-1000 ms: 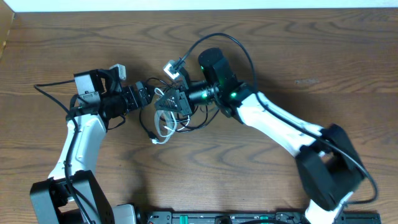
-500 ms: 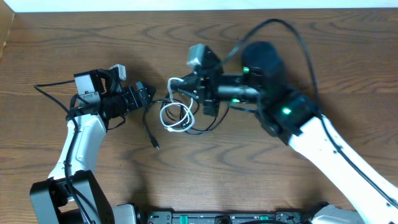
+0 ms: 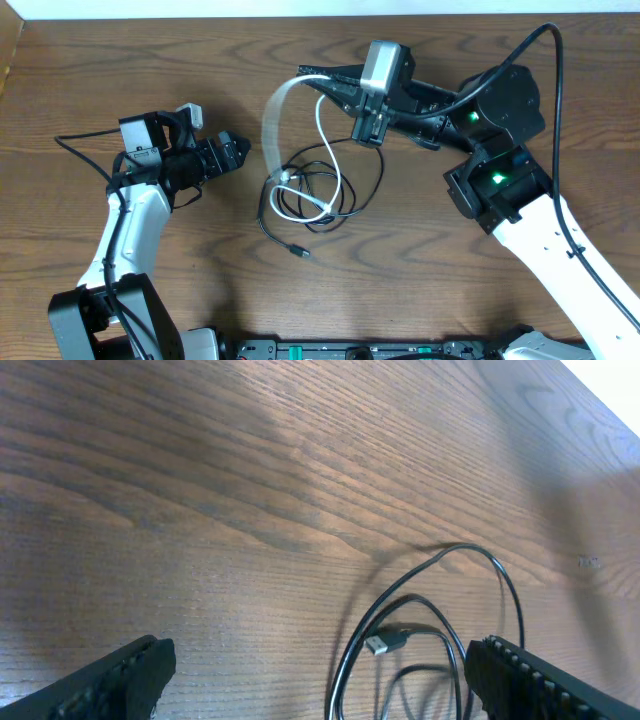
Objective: Untangle cables
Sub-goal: 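Pull the white cable up-right out of the black cables with the right gripper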
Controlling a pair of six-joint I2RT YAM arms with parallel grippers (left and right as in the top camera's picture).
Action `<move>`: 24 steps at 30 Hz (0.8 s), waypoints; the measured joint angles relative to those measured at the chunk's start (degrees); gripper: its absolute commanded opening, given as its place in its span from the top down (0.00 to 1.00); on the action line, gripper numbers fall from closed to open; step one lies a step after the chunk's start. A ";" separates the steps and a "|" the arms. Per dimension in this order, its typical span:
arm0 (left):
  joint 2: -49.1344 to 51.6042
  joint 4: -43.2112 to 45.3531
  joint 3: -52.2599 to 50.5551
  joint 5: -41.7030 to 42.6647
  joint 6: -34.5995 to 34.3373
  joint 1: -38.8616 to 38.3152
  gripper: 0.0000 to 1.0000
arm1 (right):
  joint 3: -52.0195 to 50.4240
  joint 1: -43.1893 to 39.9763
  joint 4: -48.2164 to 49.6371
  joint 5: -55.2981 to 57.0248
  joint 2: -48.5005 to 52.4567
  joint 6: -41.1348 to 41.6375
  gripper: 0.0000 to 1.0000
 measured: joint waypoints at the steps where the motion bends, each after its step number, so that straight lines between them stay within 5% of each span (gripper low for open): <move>1: 0.00 0.00 0.00 0.00 -0.02 0.00 0.02 | 0.00 0.09 0.00 -0.02 -0.02 0.02 0.99; 12: 0.00 -0.02 0.00 0.00 -0.02 0.00 0.02 | 0.00 -4.74 6.03 5.99 -0.04 -0.04 0.99; 24: 0.00 -0.07 0.00 0.00 -0.02 0.00 0.02 | 0.09 -13.03 -15.10 18.95 0.00 0.09 0.99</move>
